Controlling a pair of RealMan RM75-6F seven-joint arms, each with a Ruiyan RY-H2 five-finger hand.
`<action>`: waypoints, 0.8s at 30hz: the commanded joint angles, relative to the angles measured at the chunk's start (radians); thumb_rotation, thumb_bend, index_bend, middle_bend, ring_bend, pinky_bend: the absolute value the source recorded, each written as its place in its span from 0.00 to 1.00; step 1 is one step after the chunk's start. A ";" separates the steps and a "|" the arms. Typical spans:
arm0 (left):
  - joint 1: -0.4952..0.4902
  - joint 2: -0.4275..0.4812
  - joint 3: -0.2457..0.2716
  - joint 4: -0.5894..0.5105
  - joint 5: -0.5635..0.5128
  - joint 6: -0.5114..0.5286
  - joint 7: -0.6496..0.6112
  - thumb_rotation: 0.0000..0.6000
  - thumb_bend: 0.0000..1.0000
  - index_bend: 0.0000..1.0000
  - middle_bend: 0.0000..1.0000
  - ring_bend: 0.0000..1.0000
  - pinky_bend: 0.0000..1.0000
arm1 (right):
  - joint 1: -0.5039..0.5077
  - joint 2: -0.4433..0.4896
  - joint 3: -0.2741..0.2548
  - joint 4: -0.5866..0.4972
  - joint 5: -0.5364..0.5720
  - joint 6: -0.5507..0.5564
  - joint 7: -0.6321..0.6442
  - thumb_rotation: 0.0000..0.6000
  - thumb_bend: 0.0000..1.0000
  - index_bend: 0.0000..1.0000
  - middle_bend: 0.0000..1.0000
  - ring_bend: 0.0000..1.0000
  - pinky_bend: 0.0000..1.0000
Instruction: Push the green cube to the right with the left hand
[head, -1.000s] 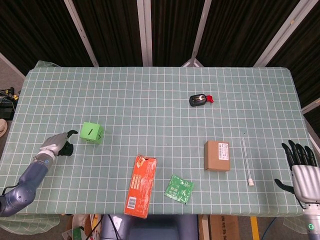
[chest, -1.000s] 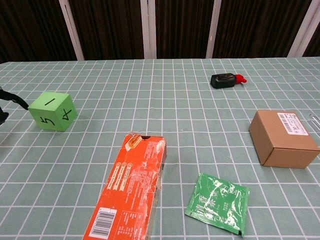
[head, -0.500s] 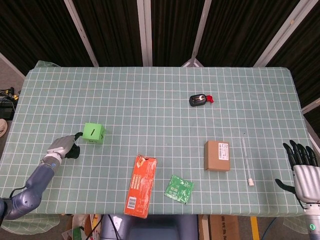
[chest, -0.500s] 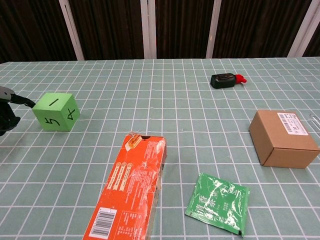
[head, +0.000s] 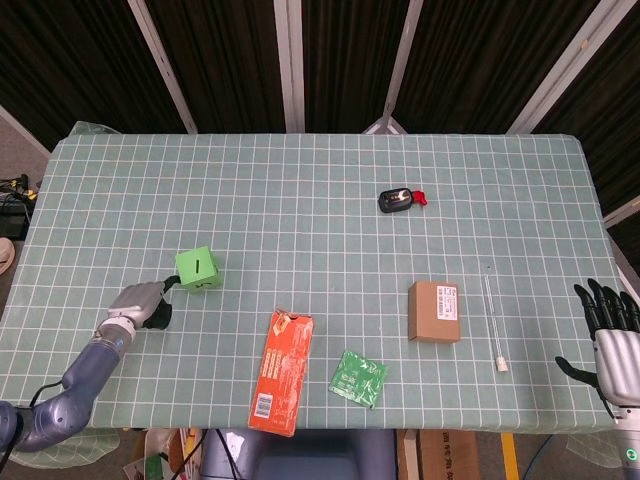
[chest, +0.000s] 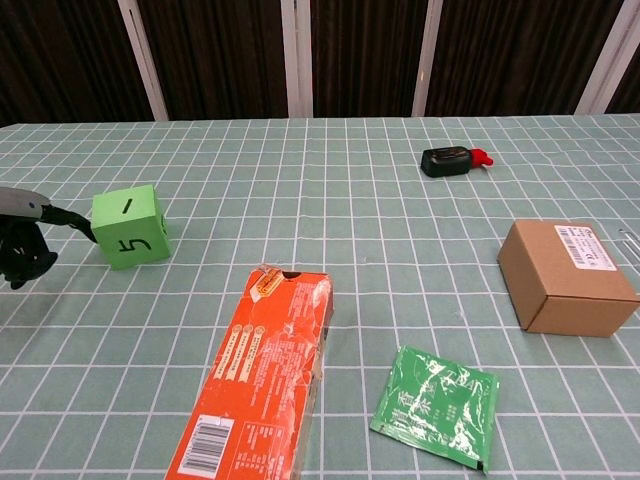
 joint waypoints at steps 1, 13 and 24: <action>-0.005 -0.003 0.008 -0.021 0.013 0.011 0.019 1.00 0.84 0.14 0.78 0.58 0.67 | -0.001 0.001 0.001 -0.001 0.000 0.001 0.003 1.00 0.05 0.07 0.00 0.00 0.00; -0.029 -0.043 -0.001 -0.068 -0.006 0.069 0.064 1.00 0.84 0.14 0.78 0.58 0.67 | -0.004 0.010 0.004 -0.001 0.004 0.005 0.021 1.00 0.04 0.07 0.00 0.00 0.00; -0.066 -0.097 -0.014 -0.099 -0.037 0.118 0.120 1.00 0.84 0.14 0.78 0.58 0.67 | -0.007 0.016 0.007 -0.003 0.008 0.008 0.030 1.00 0.05 0.07 0.00 0.00 0.00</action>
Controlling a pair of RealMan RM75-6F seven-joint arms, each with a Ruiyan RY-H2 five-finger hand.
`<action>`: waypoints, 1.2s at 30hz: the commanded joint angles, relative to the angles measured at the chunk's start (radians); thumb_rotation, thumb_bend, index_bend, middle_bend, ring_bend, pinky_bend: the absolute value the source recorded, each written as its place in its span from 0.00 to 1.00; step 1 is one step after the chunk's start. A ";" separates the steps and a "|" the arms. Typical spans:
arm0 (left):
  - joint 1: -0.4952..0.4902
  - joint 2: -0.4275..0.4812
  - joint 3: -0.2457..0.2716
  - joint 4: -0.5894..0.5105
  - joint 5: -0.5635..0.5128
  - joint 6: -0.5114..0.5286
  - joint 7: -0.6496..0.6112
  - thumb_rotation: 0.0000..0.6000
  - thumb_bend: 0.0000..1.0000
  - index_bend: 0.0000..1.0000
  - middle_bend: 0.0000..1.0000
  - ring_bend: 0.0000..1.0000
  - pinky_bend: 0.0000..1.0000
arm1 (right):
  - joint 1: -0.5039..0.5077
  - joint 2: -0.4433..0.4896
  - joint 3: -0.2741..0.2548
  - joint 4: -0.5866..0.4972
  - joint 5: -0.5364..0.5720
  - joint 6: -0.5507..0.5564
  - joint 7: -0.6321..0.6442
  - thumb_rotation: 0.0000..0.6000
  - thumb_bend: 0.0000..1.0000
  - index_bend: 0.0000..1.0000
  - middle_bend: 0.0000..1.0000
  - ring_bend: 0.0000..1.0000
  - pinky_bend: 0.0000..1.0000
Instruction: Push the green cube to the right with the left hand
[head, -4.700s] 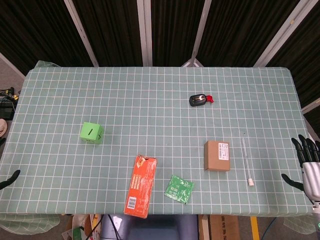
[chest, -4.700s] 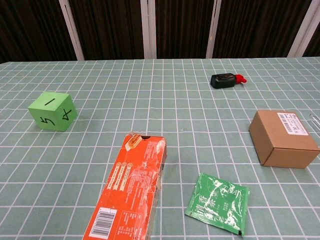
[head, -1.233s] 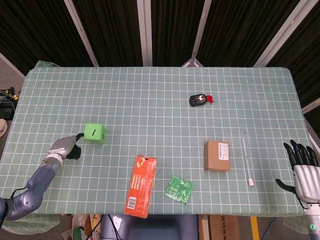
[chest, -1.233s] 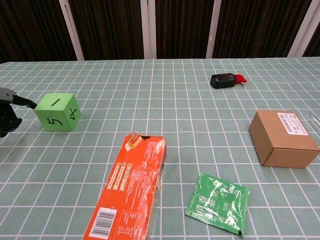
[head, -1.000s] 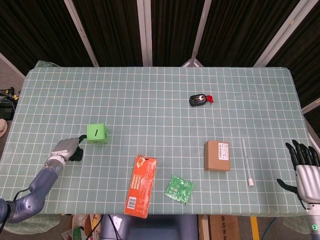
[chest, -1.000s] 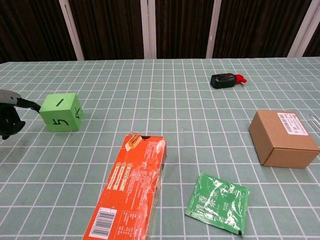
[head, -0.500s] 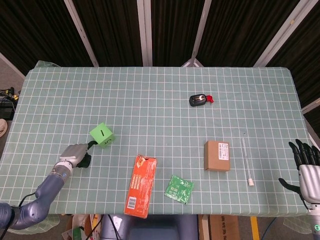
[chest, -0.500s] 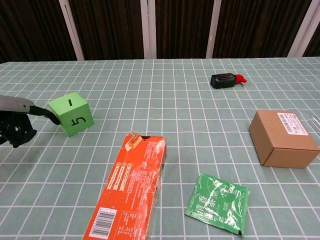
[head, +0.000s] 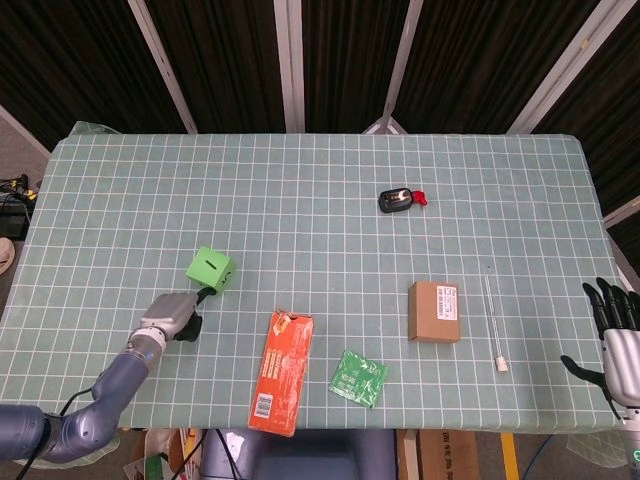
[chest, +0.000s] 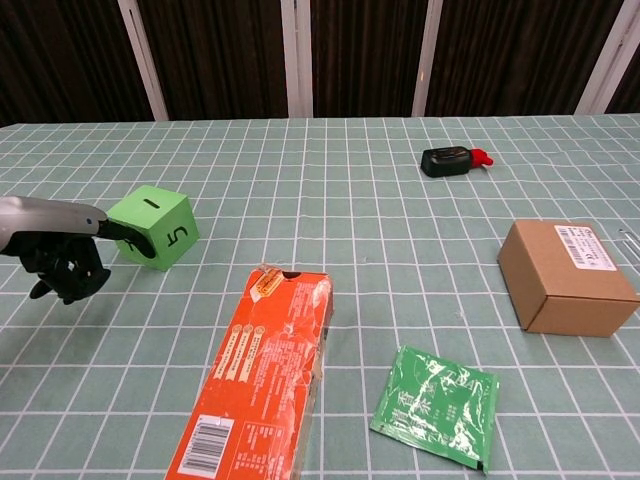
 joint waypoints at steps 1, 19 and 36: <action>-0.011 -0.017 -0.007 -0.006 -0.015 0.020 0.016 1.00 0.84 0.14 0.78 0.58 0.67 | 0.000 0.001 0.001 0.000 0.001 0.000 0.003 1.00 0.05 0.07 0.00 0.00 0.00; -0.061 -0.109 -0.062 -0.007 -0.075 0.134 0.094 1.00 0.83 0.14 0.78 0.58 0.67 | 0.004 0.003 0.001 0.005 0.008 -0.014 0.009 1.00 0.04 0.07 0.00 0.00 0.00; 0.025 -0.102 -0.074 0.031 0.222 0.112 -0.043 1.00 0.83 0.14 0.78 0.57 0.67 | 0.006 0.001 0.001 0.001 0.019 -0.024 -0.003 1.00 0.04 0.07 0.00 0.00 0.00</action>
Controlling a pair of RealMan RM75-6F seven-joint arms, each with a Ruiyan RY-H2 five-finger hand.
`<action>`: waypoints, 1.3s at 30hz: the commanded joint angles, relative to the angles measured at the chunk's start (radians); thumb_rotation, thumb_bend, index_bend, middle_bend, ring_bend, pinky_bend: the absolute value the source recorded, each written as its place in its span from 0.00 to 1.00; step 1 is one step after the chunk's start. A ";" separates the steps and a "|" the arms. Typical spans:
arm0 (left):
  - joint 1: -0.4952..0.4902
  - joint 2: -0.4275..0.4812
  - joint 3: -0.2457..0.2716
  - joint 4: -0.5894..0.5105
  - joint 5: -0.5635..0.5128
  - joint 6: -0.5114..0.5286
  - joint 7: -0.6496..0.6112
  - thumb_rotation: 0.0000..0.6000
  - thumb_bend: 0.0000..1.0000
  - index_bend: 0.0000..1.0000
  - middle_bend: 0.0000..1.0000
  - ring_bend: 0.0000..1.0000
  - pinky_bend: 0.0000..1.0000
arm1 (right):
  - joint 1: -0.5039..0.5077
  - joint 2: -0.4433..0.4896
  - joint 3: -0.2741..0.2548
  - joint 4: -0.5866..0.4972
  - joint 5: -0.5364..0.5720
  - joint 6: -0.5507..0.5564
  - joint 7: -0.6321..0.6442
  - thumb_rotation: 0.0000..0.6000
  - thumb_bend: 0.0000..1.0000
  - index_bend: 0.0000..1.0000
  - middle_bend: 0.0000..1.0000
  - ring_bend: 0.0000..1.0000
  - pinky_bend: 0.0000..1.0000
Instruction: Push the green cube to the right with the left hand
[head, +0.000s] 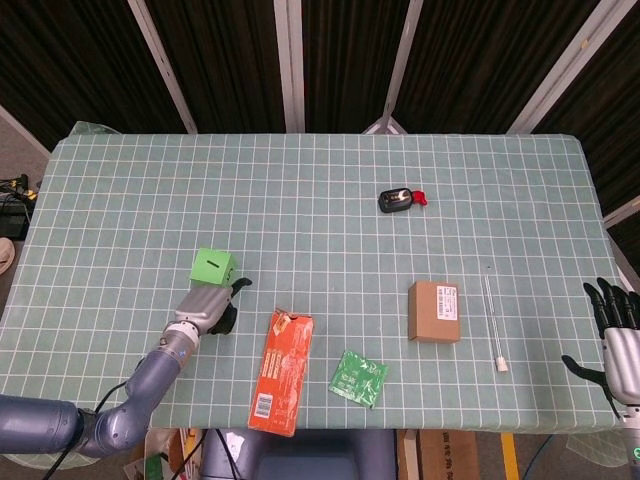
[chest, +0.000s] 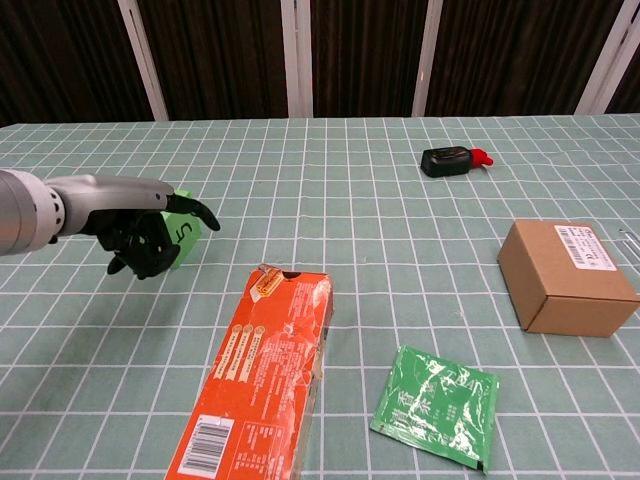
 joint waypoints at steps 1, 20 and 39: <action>0.060 0.008 0.004 0.026 0.153 0.033 -0.083 1.00 0.83 0.14 0.78 0.57 0.67 | 0.000 0.000 -0.001 -0.002 0.001 -0.002 -0.003 1.00 0.04 0.07 0.00 0.00 0.00; 0.162 0.105 -0.032 0.107 0.413 0.042 -0.284 1.00 0.83 0.15 0.77 0.57 0.67 | 0.001 -0.002 0.000 -0.019 0.022 -0.012 -0.041 1.00 0.05 0.07 0.00 0.00 0.00; 0.268 0.181 0.041 0.176 0.504 0.019 -0.327 1.00 0.82 0.15 0.77 0.57 0.67 | 0.001 0.005 -0.003 -0.030 0.028 -0.019 -0.045 1.00 0.04 0.07 0.00 0.00 0.00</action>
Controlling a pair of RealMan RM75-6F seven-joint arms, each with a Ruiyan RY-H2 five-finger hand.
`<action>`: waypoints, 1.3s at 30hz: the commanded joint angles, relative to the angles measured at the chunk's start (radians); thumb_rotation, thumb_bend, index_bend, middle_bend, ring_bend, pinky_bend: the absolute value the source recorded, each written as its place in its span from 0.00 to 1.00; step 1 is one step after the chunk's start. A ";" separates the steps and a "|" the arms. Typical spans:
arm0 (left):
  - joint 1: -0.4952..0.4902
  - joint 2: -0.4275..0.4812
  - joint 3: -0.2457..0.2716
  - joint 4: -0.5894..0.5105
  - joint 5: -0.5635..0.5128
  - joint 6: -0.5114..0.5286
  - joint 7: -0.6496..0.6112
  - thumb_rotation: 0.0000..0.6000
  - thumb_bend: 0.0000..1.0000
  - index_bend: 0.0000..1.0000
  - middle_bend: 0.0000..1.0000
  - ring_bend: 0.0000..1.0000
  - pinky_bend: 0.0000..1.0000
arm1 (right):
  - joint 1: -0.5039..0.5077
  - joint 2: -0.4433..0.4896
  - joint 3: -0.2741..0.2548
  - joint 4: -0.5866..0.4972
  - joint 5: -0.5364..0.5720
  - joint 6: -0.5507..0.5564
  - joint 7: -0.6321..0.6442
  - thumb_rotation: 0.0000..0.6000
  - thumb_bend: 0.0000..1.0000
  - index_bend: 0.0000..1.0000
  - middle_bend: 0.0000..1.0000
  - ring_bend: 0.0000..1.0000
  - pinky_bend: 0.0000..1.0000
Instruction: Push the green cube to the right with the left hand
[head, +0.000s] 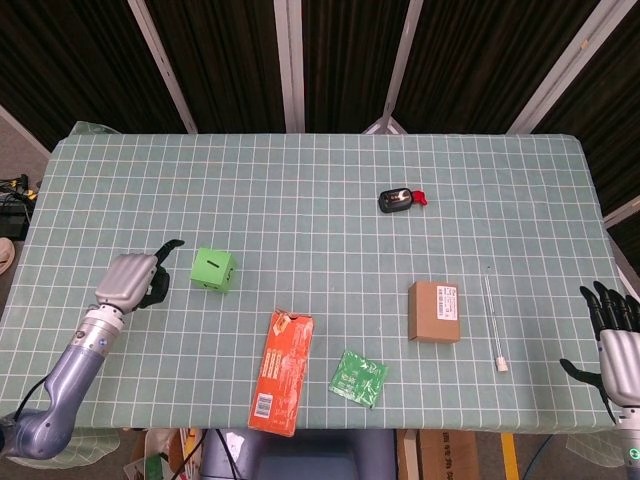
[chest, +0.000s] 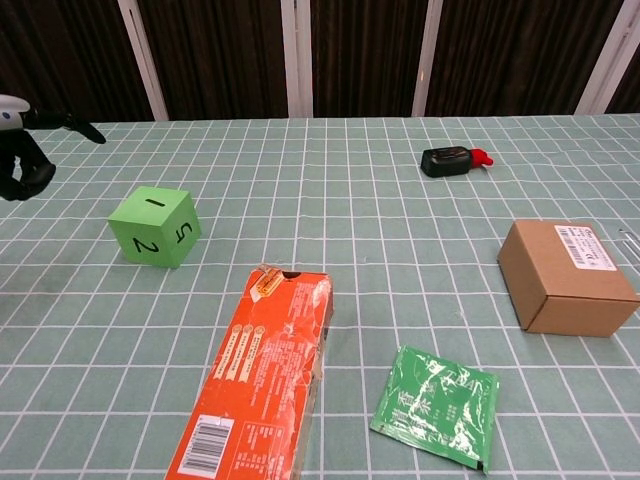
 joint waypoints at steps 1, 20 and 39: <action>0.009 -0.006 0.009 0.018 0.008 -0.015 -0.002 1.00 0.82 0.15 0.77 0.57 0.67 | 0.000 0.000 0.000 0.000 0.002 -0.002 0.000 1.00 0.04 0.07 0.00 0.00 0.00; 0.042 -0.083 0.036 0.117 0.024 -0.070 0.028 1.00 0.82 0.15 0.77 0.57 0.67 | 0.000 0.009 0.002 -0.007 0.010 -0.006 0.010 1.00 0.04 0.07 0.00 0.00 0.00; 0.052 -0.143 0.030 0.136 0.028 -0.090 0.073 1.00 0.82 0.15 0.77 0.57 0.67 | -0.003 0.019 0.000 -0.009 0.011 -0.009 0.026 1.00 0.04 0.07 0.00 0.00 0.00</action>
